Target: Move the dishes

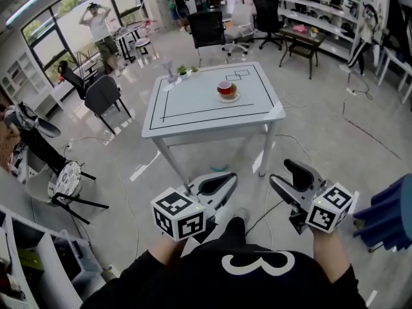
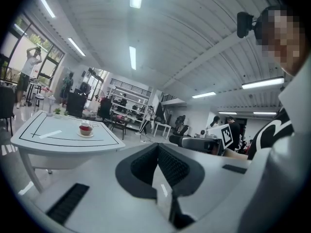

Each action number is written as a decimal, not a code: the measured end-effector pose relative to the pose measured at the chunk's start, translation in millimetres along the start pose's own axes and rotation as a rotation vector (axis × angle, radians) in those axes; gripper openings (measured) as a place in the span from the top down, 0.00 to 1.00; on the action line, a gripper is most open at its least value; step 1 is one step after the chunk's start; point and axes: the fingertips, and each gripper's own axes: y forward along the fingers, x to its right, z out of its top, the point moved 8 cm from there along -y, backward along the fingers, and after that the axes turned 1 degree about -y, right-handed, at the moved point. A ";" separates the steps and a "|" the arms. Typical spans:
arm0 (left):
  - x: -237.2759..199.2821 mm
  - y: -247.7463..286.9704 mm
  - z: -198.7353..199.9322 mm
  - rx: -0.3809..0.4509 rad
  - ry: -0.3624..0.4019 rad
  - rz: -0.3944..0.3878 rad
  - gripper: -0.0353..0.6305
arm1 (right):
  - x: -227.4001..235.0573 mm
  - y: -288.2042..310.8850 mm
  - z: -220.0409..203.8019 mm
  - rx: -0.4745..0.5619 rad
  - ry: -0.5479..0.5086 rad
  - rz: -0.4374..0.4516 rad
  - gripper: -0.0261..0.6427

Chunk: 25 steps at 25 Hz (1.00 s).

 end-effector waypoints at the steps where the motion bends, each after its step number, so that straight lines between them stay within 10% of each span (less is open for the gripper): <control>1: -5.3 3.6 1.1 0.002 -0.003 0.003 0.94 | 5.4 3.5 1.1 -0.002 0.001 -0.001 0.57; 11: -87.7 61.5 16.5 -0.005 -0.024 0.017 0.94 | 85.0 60.4 7.9 -0.002 0.027 -0.006 0.58; 25: -310.5 181.2 71.3 -0.059 -0.144 0.064 0.94 | 263.2 238.3 30.7 -0.094 0.161 -0.021 0.60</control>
